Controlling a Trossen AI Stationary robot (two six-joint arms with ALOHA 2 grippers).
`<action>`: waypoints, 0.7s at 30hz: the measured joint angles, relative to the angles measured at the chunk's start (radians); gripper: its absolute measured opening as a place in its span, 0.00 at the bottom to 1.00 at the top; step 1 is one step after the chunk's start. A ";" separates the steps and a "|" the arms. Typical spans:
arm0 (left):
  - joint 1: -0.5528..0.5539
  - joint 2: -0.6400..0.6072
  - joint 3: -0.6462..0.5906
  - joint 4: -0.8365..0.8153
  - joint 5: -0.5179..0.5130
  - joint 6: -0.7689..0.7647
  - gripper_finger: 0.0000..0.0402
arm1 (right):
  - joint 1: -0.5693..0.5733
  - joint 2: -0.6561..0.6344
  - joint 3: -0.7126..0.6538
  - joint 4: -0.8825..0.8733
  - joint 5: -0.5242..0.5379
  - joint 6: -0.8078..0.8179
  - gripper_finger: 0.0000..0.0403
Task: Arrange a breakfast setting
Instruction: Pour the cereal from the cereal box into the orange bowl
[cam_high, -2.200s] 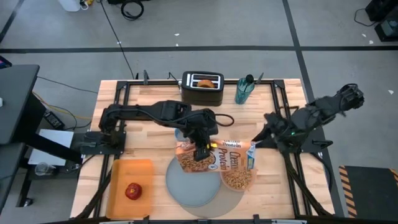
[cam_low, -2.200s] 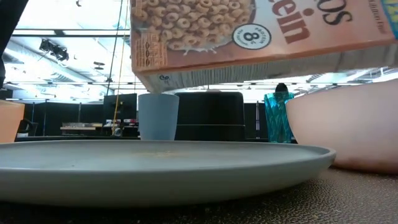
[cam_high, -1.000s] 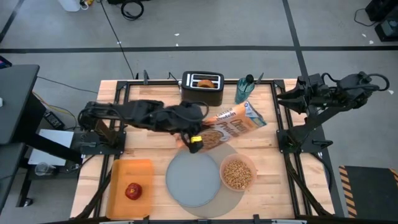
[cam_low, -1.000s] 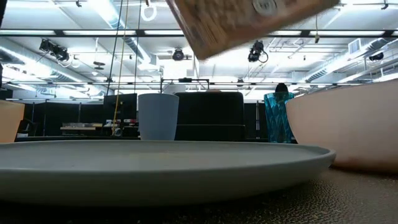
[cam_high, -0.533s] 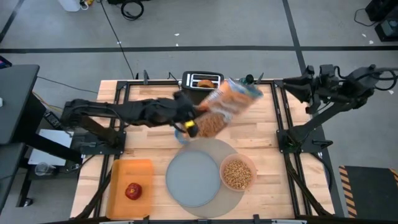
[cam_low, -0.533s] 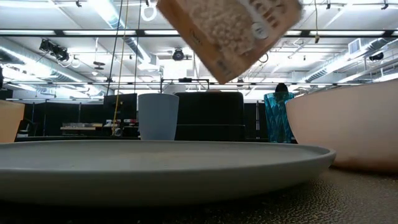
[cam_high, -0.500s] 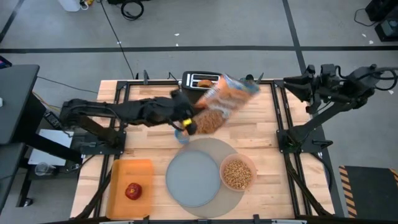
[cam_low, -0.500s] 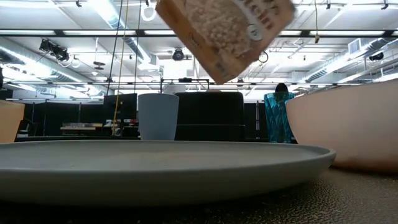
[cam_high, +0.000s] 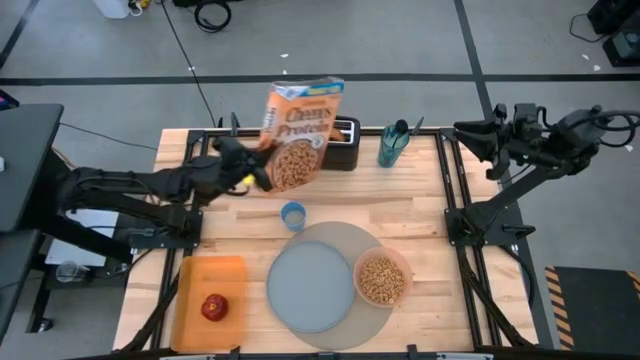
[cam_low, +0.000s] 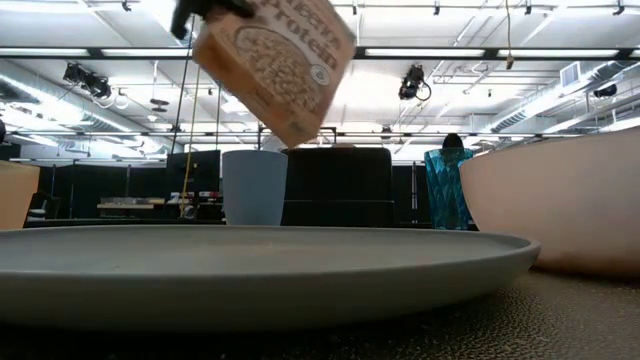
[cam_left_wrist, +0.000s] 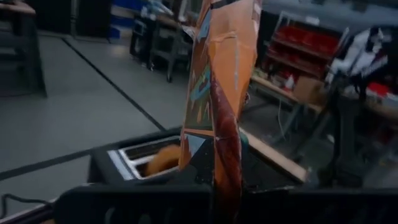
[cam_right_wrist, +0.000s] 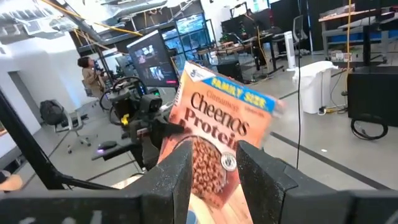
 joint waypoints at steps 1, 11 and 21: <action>0.000 -0.028 -0.023 0.007 -0.015 0.001 0.02 | 0.000 0.000 -0.004 0.002 0.000 0.001 0.33; 0.009 -0.216 -0.217 0.006 -0.245 0.011 0.03 | 0.000 0.002 -0.082 0.002 0.027 0.078 0.33; 0.065 -0.238 -0.398 0.016 -0.509 0.000 0.03 | -0.001 0.002 -0.140 0.051 0.052 0.132 0.33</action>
